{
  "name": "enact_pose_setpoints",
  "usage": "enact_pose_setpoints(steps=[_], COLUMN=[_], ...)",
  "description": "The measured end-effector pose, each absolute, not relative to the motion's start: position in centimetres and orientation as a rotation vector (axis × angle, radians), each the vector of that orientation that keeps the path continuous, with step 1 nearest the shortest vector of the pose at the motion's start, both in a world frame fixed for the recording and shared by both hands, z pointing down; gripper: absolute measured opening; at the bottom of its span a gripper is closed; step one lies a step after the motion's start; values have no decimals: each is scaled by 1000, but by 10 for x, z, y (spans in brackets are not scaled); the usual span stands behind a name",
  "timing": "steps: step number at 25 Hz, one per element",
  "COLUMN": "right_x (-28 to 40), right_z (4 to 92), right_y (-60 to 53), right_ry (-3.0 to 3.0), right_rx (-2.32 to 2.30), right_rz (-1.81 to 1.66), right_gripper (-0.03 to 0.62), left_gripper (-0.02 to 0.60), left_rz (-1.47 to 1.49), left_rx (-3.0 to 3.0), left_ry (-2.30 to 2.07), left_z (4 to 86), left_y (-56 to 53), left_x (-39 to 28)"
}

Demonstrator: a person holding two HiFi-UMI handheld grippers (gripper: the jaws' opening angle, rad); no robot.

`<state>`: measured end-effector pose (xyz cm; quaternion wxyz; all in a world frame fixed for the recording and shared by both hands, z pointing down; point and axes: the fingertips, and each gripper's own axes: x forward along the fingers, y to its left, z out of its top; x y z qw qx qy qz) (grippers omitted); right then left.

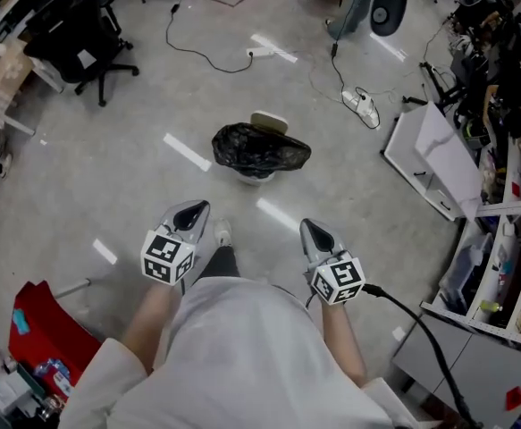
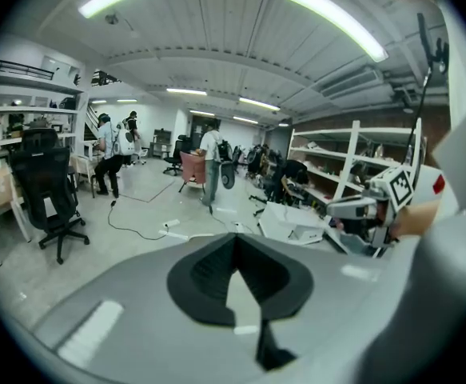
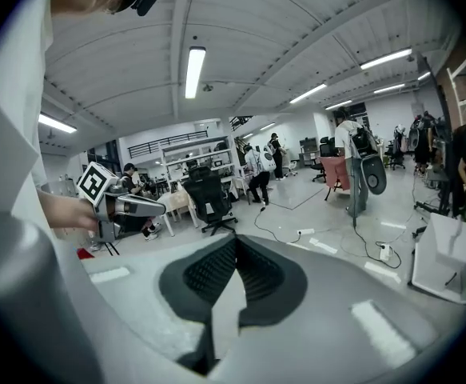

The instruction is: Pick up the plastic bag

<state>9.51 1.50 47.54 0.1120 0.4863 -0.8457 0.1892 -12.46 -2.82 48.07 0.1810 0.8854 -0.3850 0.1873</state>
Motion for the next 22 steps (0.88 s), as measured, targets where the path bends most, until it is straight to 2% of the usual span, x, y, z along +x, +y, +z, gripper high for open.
enact_pose_setpoints(steps=[13, 22], right_x=[62, 88], right_z=[506, 564], right_y=[-84, -131], right_ry=[-2363, -2280], right_rx=[1500, 1478], right_rz=[606, 681], right_gripper=[2, 2], left_gripper=[3, 3], left_rz=[589, 607], left_rx=[2461, 2316], left_ry=[-982, -1006], left_z=[529, 594], left_y=[-140, -187], left_x=[-177, -166])
